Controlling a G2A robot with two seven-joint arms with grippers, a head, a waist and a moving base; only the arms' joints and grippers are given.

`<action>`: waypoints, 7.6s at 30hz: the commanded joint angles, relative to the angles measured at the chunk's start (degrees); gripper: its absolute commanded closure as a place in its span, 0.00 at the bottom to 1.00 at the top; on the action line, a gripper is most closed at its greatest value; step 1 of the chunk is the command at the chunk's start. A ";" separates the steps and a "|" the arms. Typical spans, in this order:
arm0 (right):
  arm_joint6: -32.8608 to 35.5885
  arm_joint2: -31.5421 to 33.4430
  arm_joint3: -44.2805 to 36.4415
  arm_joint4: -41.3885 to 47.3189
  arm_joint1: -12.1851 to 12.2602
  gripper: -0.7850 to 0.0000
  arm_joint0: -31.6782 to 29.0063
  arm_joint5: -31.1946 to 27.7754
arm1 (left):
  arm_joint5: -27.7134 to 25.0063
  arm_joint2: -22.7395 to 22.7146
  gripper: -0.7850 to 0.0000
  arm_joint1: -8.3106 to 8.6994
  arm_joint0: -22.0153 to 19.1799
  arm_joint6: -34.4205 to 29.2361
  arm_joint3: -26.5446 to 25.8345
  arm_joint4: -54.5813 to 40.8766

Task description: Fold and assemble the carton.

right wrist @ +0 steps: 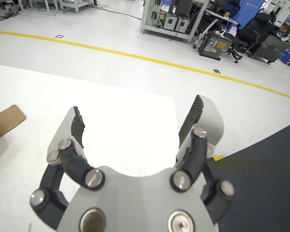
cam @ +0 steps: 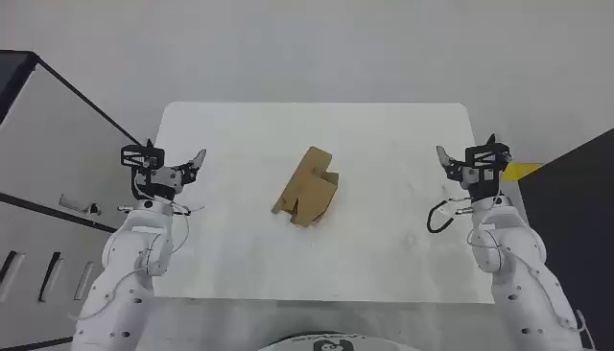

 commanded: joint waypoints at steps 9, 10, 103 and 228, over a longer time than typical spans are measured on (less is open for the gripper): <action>0.00 0.00 0.00 0.00 0.00 0.00 0.00 0.00 | -1.39 0.89 0.00 -0.14 0.53 0.44 -1.08 -0.72; 0.00 0.00 0.00 0.00 0.00 0.00 0.00 0.00 | -1.98 1.29 0.00 -0.18 0.83 0.47 -1.41 -0.92; 0.00 0.00 0.00 0.00 0.00 0.00 0.00 0.00 | 2.29 27.41 0.00 -3.03 -4.66 -7.06 1.85 26.71; 0.00 0.00 0.00 0.00 0.00 0.00 0.00 0.00 | -14.92 23.90 1.00 -0.99 -4.77 4.68 3.47 33.13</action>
